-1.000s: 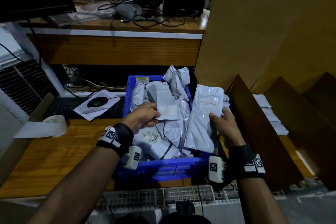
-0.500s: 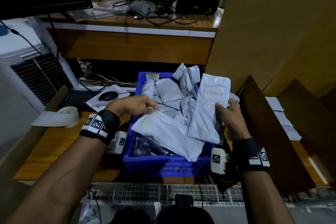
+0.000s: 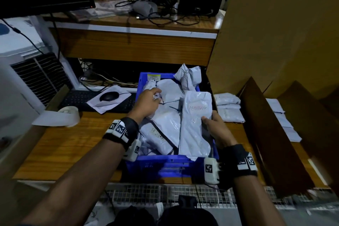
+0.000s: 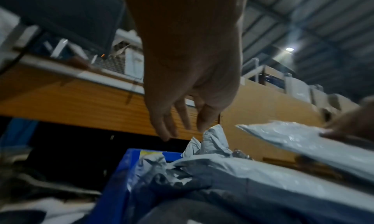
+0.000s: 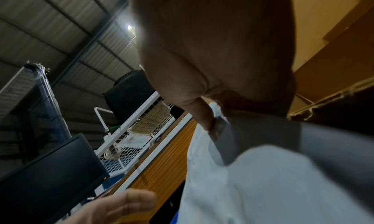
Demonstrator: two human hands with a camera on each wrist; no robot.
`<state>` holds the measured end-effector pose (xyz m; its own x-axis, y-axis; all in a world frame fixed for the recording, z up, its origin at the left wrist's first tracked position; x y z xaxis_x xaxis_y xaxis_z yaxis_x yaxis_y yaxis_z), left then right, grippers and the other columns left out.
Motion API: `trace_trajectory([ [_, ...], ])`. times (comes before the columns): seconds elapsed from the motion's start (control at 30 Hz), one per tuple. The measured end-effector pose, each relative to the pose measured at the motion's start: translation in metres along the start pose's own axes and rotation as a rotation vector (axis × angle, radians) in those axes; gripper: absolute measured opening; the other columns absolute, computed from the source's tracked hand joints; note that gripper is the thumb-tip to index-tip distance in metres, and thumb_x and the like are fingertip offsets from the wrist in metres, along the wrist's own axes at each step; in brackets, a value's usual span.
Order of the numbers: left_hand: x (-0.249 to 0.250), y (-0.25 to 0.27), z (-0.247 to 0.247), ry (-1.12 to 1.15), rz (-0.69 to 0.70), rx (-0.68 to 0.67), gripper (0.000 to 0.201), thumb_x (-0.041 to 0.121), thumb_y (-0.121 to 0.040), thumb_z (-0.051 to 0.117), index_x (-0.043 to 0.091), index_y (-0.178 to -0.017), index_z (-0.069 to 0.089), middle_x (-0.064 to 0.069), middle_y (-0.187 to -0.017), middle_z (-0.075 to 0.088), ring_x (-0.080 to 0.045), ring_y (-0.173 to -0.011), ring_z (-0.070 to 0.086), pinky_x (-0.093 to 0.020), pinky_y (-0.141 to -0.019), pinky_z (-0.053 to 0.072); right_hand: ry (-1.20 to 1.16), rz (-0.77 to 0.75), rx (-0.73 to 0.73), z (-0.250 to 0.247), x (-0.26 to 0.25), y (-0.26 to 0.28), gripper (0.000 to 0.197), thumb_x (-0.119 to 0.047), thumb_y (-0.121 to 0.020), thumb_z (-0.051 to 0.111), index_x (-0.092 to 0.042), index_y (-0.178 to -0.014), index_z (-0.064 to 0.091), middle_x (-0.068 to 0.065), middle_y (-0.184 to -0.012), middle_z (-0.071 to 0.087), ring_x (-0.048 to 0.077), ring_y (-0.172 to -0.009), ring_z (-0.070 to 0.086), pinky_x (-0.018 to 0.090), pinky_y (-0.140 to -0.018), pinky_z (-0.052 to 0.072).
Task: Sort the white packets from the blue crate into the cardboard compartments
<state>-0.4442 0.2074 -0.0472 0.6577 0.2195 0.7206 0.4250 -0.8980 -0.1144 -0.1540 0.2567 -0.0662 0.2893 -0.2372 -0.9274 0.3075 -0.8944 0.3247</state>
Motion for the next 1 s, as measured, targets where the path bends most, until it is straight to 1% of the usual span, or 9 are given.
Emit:
trace_trajectory([
  [0.07,0.011,0.018,-0.007,-0.127,0.176,-0.010,0.042,0.001,-0.095,0.063,0.025,-0.128,0.070,-0.004,-0.136,0.062,-0.025,-0.118,0.062,-0.030,-0.096,0.050,-0.016,-0.017,0.046,-0.009,-0.001,-0.005,0.026,-0.015,-0.106,0.054,-0.022,-0.131,0.059,0.003,-0.124,0.072,0.022,-0.108,0.070,0.043,-0.092,0.060],
  [0.17,0.026,0.053,0.011,-0.309,0.393,-0.368,0.054,0.002,-0.089,0.063,0.036,-0.132,0.066,0.003,-0.151,0.050,-0.020,-0.140,0.039,-0.048,-0.117,0.038,-0.061,-0.048,0.169,-0.028,-0.015,-0.004,0.024,-0.009,-0.107,0.052,-0.014,-0.130,0.056,0.003,-0.110,0.070,0.015,-0.088,0.065,0.029,-0.067,0.052],
  [0.3,0.021,0.087,0.041,-0.537,0.425,-0.641,0.088,0.016,-0.083,0.074,0.050,-0.153,0.033,0.007,-0.173,0.010,-0.020,-0.158,0.004,-0.054,-0.124,0.016,-0.088,-0.073,0.227,-0.040,-0.029,0.000,0.019,-0.009,-0.109,0.049,-0.020,-0.123,0.053,0.001,-0.103,0.065,0.016,-0.085,0.060,0.033,-0.073,0.049],
  [0.4,0.028,0.091,0.052,-0.648,0.515,-0.558,0.096,0.019,-0.081,0.080,0.042,-0.158,0.026,0.001,-0.174,0.005,-0.024,-0.158,0.001,-0.053,-0.126,0.011,-0.084,-0.086,0.214,-0.035,-0.030,0.000,0.020,-0.009,-0.108,0.051,-0.020,-0.124,0.054,0.001,-0.109,0.067,0.014,-0.092,0.064,0.032,-0.071,0.053],
  [0.47,0.039,0.088,0.056,-0.710,0.612,-0.489,0.090,0.024,-0.081,0.082,0.035,-0.155,0.032,-0.006,-0.169,0.018,-0.028,-0.153,0.015,-0.051,-0.123,0.021,-0.087,-0.091,0.207,-0.029,-0.029,0.003,0.022,-0.008,-0.107,0.051,-0.019,-0.126,0.054,0.002,-0.113,0.068,0.013,-0.095,0.066,0.029,-0.071,0.052],
  [0.63,0.062,0.081,0.047,-0.687,0.755,-0.367,0.041,0.023,-0.096,0.060,0.030,-0.136,0.056,0.003,-0.135,0.056,-0.025,-0.121,0.052,-0.041,-0.096,0.039,-0.141,-0.088,0.210,-0.028,-0.031,0.013,0.024,-0.007,-0.108,0.051,-0.018,-0.129,0.055,0.004,-0.118,0.069,0.013,-0.097,0.068,0.028,-0.071,0.053],
  [0.83,0.069,0.067,0.006,-0.593,0.671,-0.080,0.021,0.030,-0.100,0.051,0.027,-0.115,0.065,0.006,-0.107,0.070,-0.024,-0.099,0.064,-0.043,-0.085,0.048,-0.292,-0.151,0.226,-0.053,-0.051,0.028,0.027,-0.015,-0.111,0.049,-0.018,-0.137,0.054,-0.001,-0.123,0.072,0.019,-0.107,0.071,0.037,-0.084,0.058],
  [0.93,0.067,0.056,-0.021,-0.535,0.579,0.071,0.008,0.026,-0.101,0.055,0.026,-0.107,0.059,0.003,-0.097,0.068,-0.029,-0.089,0.065,-0.038,-0.066,0.040,-0.357,-0.190,0.257,-0.066,-0.059,0.034,0.031,-0.019,-0.109,0.052,-0.022,-0.140,0.055,0.005,-0.129,0.072,0.029,-0.113,0.072,0.049,-0.090,0.060],
  [1.0,0.062,0.052,-0.037,-0.443,0.478,0.142,0.008,0.027,-0.102,0.057,0.026,-0.110,0.060,0.000,-0.098,0.071,-0.033,-0.087,0.066,-0.036,-0.059,0.035,-0.387,-0.208,0.269,-0.070,-0.064,0.037,0.032,-0.020,-0.111,0.050,-0.025,-0.142,0.054,0.006,-0.131,0.071,0.030,-0.113,0.072,0.047,-0.087,0.062],
])
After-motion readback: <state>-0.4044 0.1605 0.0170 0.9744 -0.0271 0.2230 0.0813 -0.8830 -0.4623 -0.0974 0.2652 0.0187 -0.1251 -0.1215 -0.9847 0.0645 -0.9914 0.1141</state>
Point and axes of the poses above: each hand's wrist, its own y-axis away from the middle knuckle, its own z-axis out of the palm, x = y × z, the point moved 6 cm from there along -y, towards the middle knuckle
